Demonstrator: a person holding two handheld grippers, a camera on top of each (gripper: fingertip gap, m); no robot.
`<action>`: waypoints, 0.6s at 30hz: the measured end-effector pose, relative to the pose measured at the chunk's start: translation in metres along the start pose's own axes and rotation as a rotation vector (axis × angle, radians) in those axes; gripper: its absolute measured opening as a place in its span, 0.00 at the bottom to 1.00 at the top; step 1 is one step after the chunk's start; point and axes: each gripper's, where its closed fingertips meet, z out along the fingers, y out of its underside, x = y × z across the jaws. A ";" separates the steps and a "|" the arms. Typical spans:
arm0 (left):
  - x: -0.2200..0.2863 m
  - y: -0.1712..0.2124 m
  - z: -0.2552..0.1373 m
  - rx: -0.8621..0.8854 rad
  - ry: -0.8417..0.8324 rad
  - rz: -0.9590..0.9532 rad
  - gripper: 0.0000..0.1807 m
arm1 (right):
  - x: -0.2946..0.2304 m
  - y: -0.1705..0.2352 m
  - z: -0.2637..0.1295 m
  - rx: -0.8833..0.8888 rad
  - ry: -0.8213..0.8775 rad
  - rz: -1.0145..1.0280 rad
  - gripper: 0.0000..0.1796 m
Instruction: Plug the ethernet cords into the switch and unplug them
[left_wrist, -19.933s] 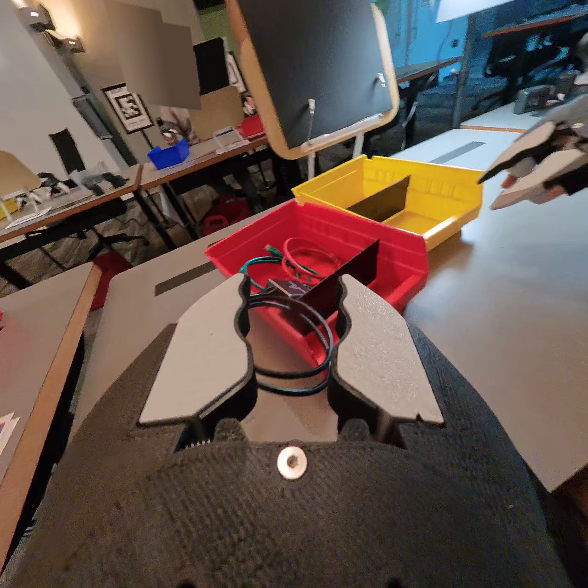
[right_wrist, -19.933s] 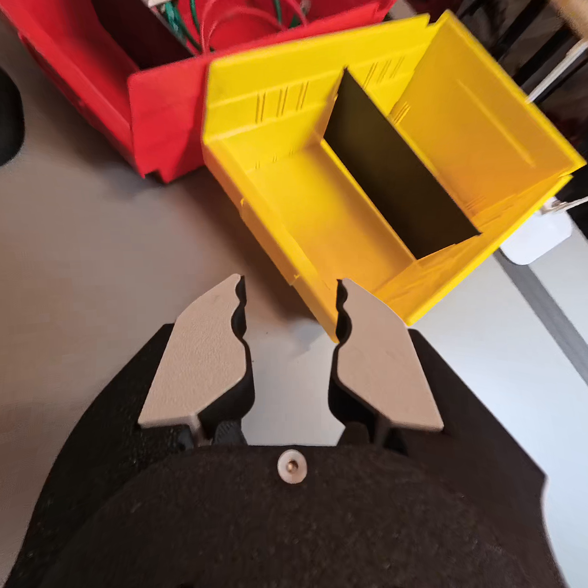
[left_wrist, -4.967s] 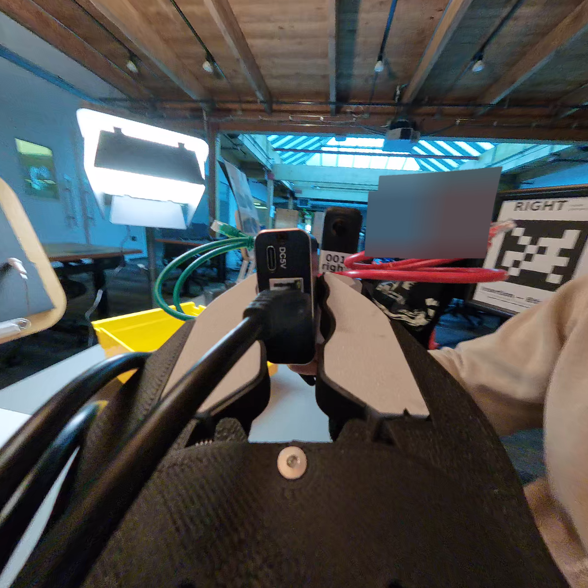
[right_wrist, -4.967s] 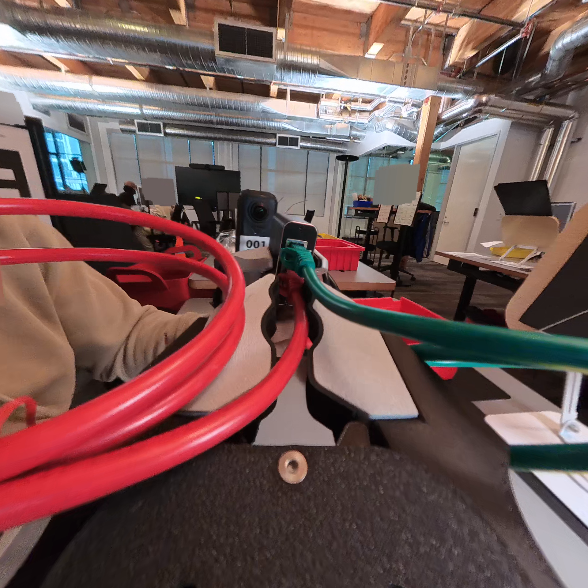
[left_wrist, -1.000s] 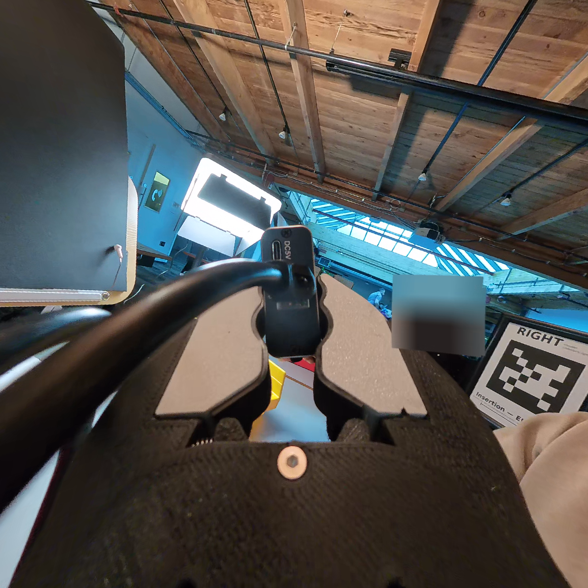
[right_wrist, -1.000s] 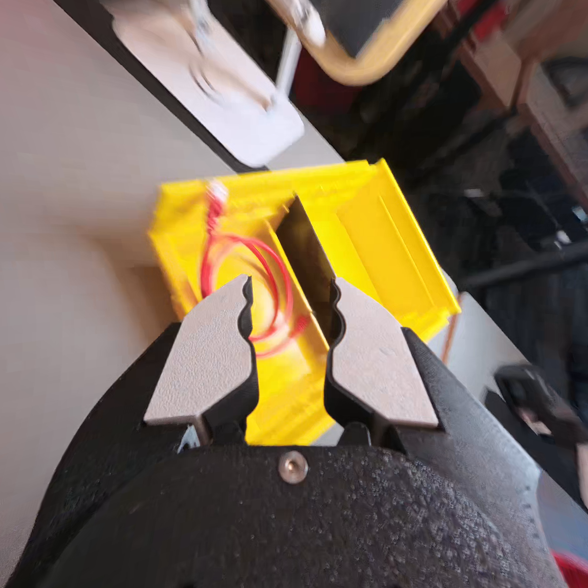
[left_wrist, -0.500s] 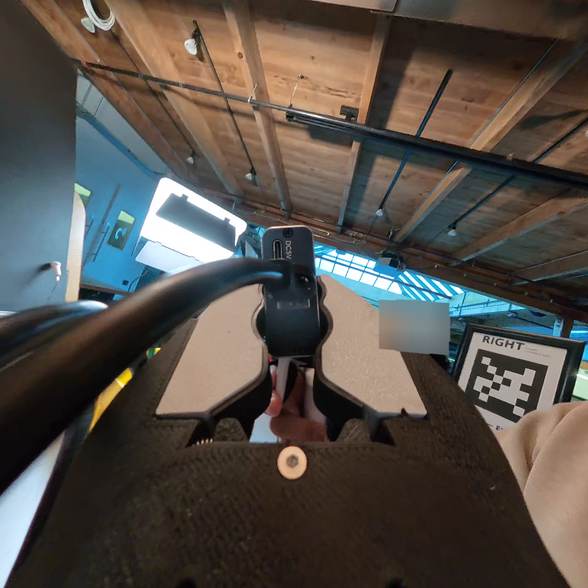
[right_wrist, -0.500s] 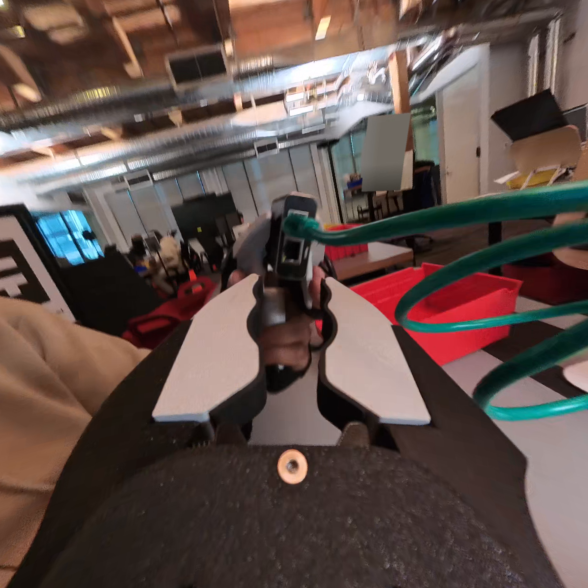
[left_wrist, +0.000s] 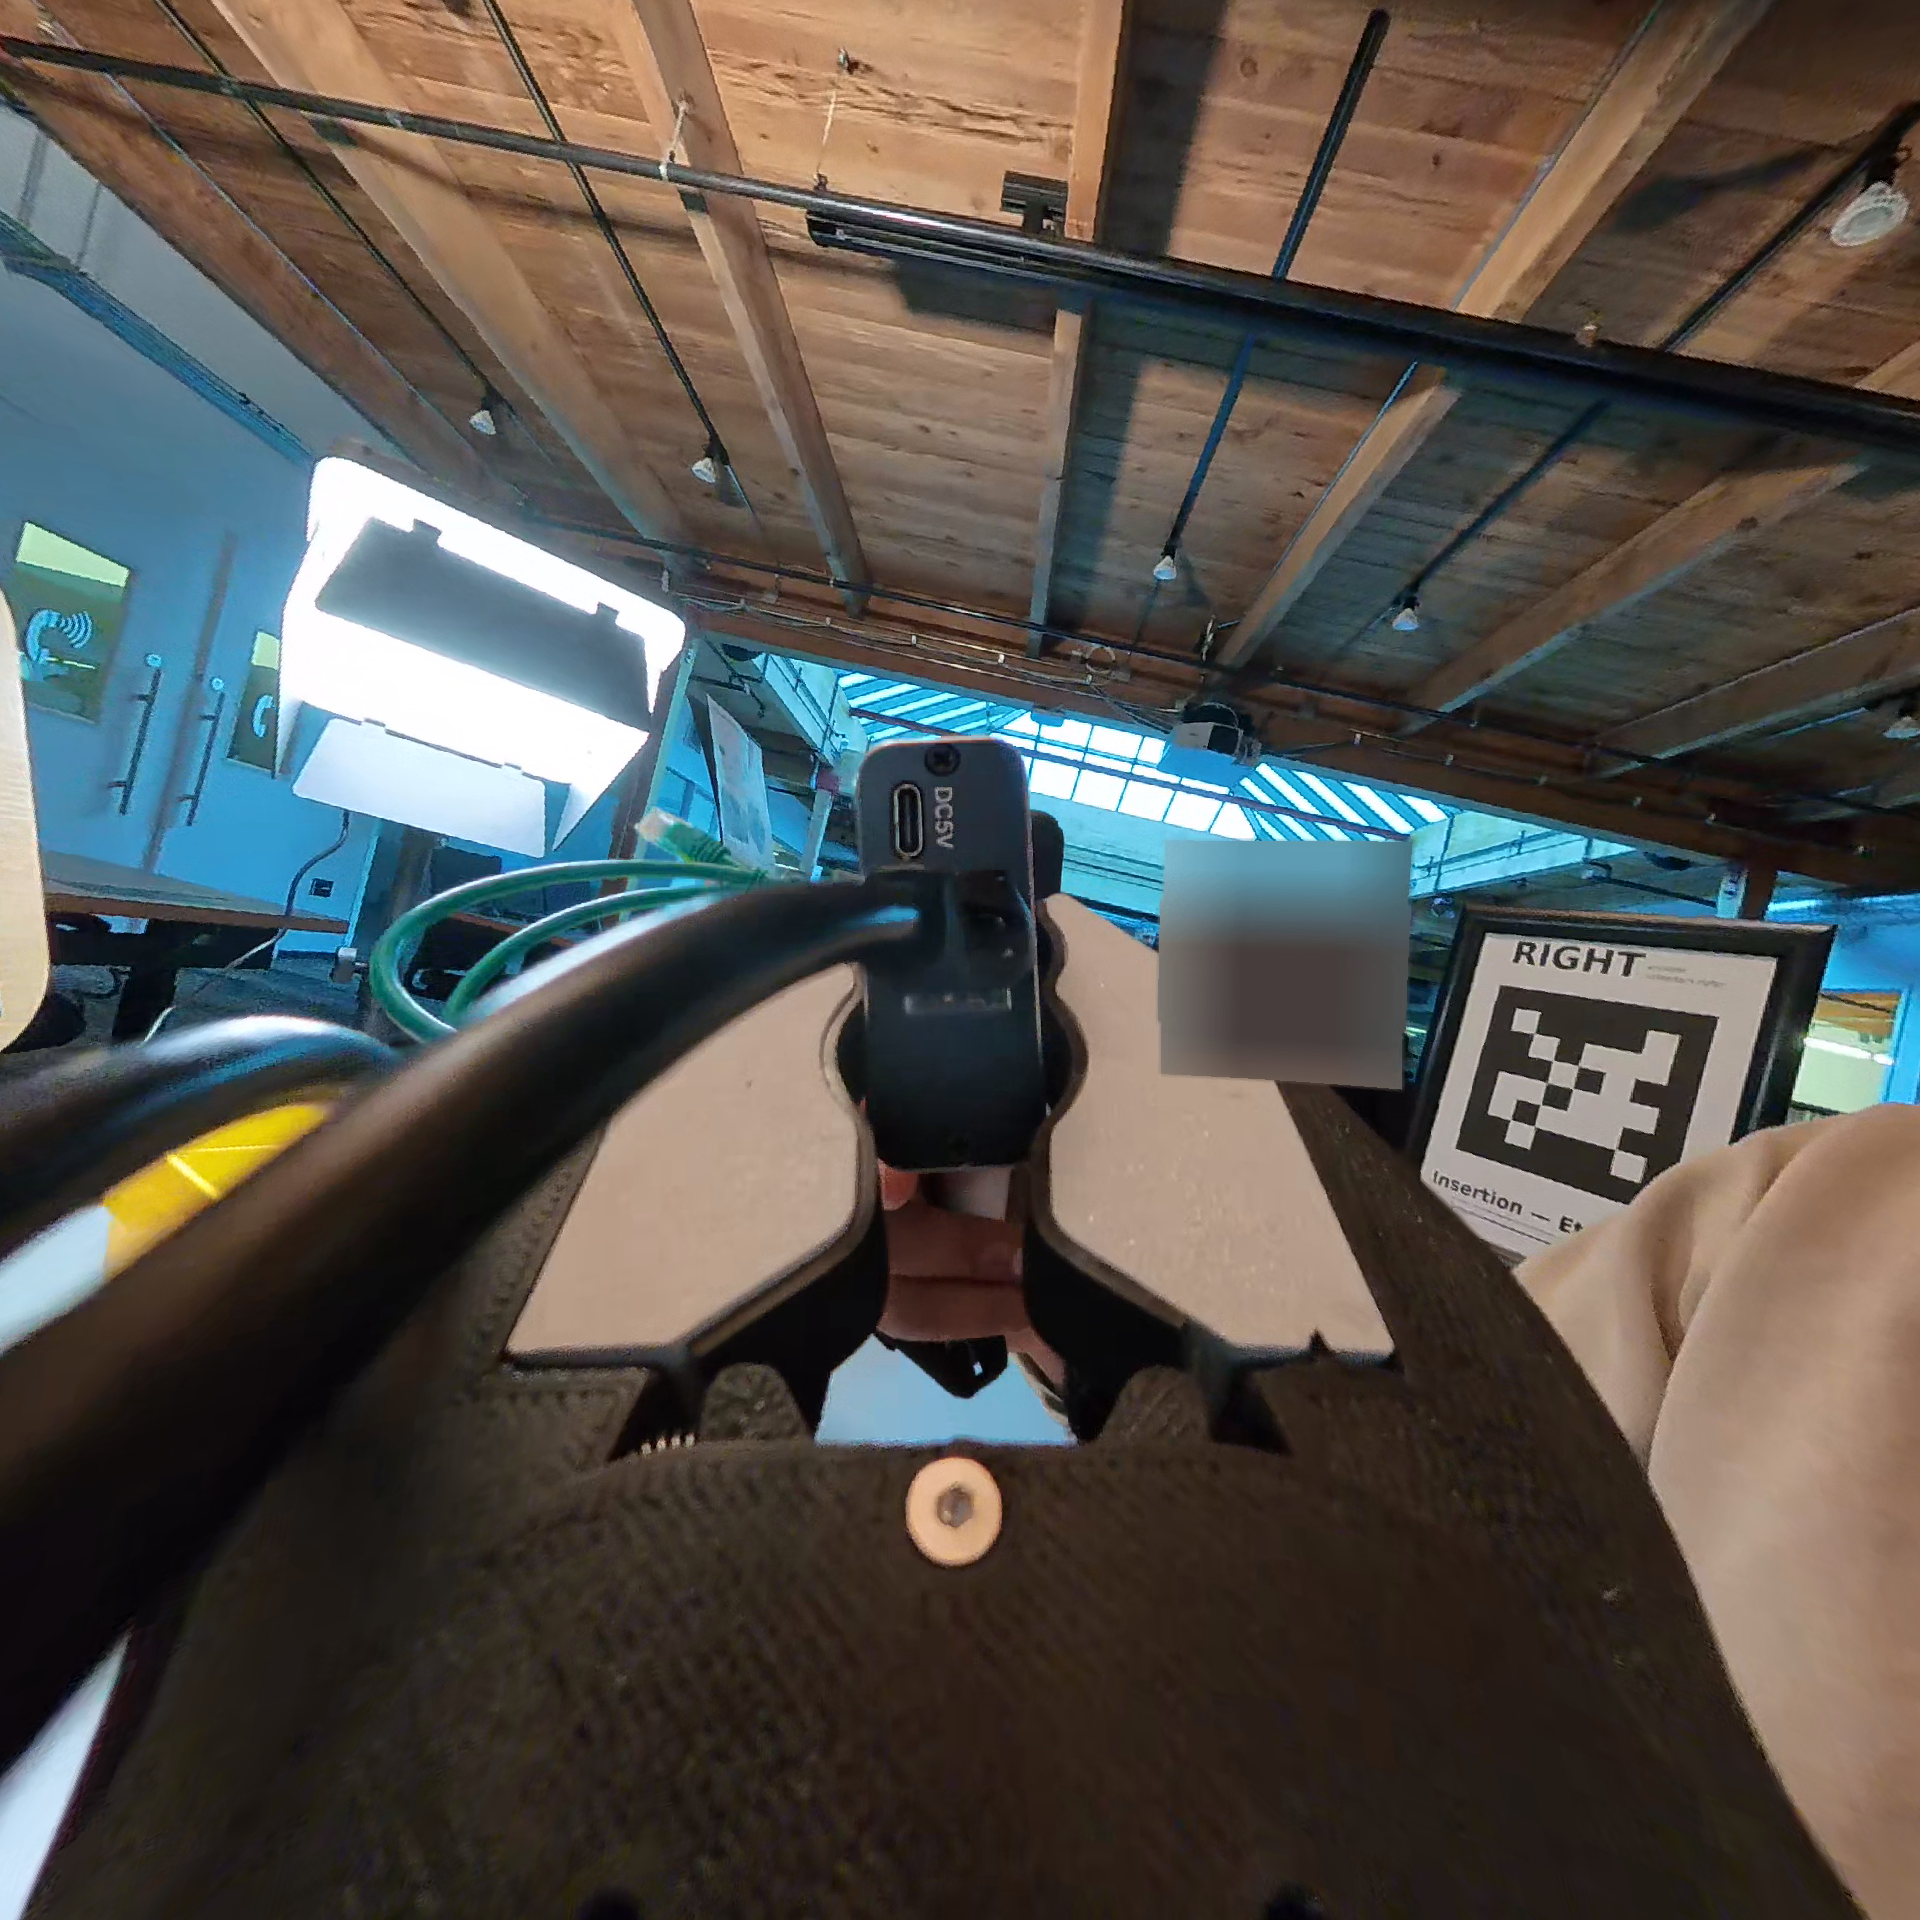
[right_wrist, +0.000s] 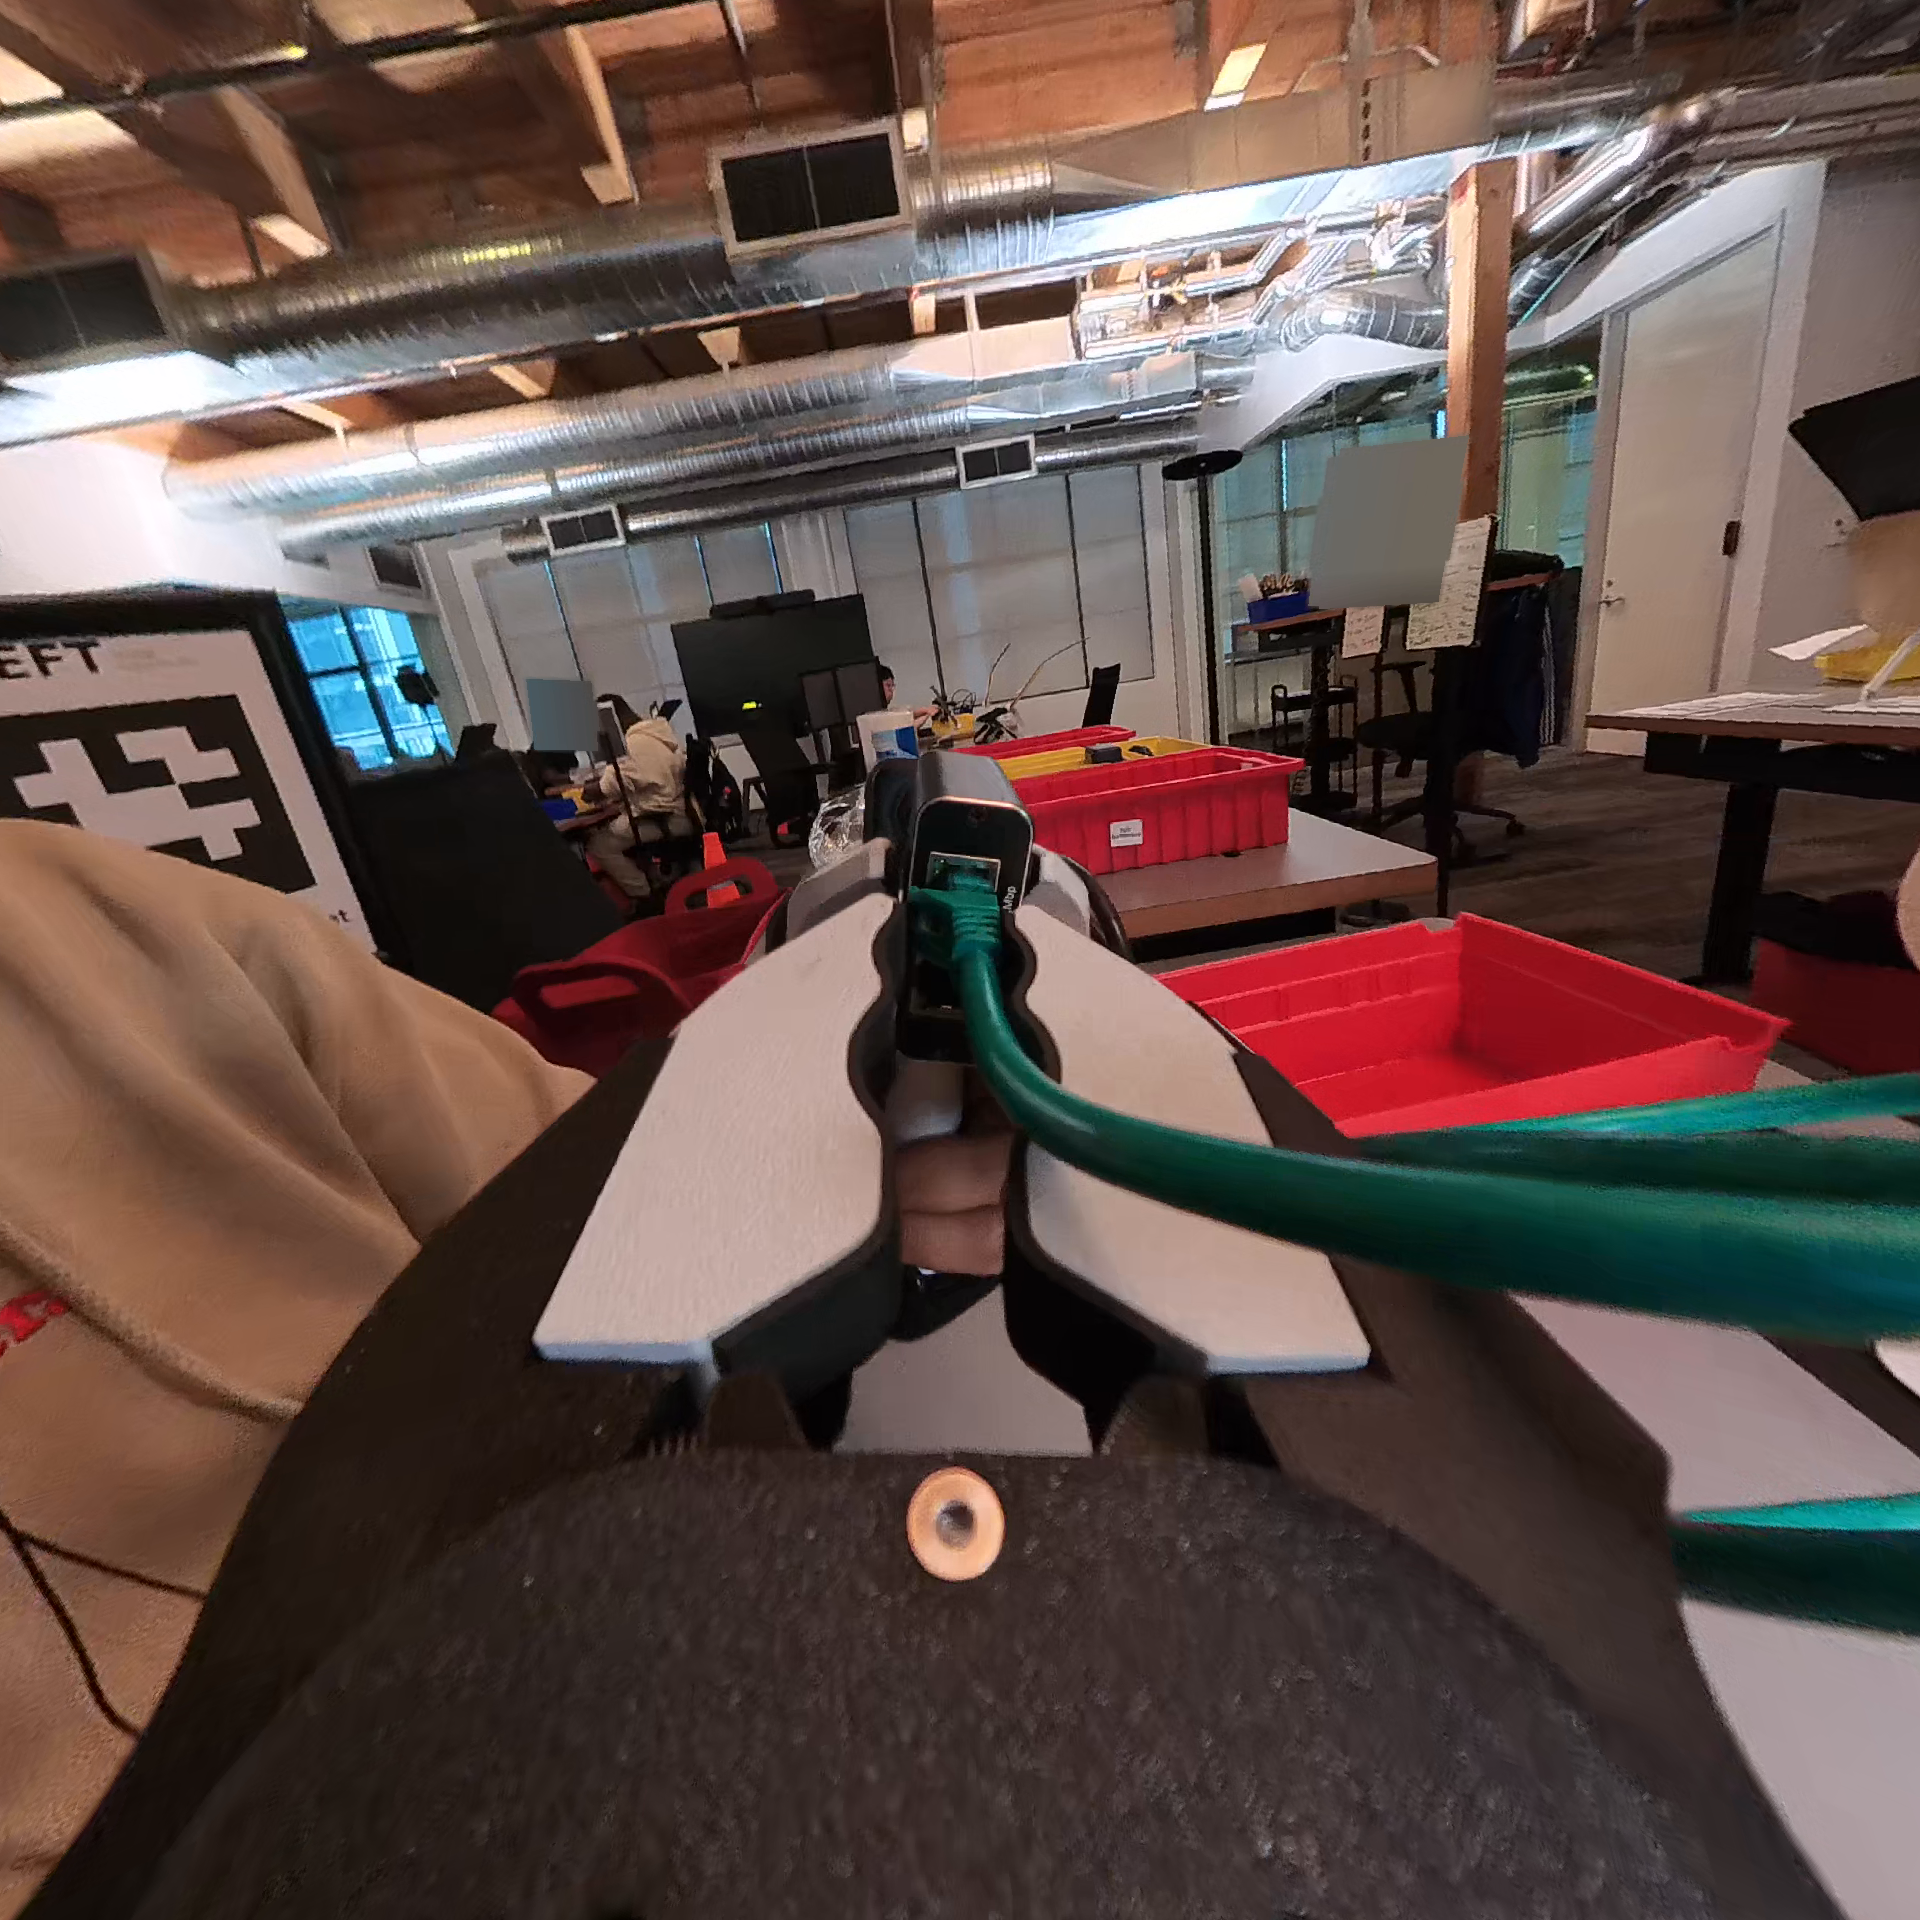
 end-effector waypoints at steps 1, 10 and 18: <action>0.002 0.001 0.001 -0.007 0.006 0.014 0.14 | -0.002 -0.001 -0.001 -0.006 -0.010 -0.007 0.09; 0.019 0.007 0.006 -0.085 0.064 0.097 0.14 | -0.019 -0.013 -0.010 -0.020 -0.084 -0.055 0.07; 0.021 0.001 0.006 -0.026 0.065 0.066 0.14 | -0.019 -0.011 -0.006 -0.012 -0.053 -0.067 0.08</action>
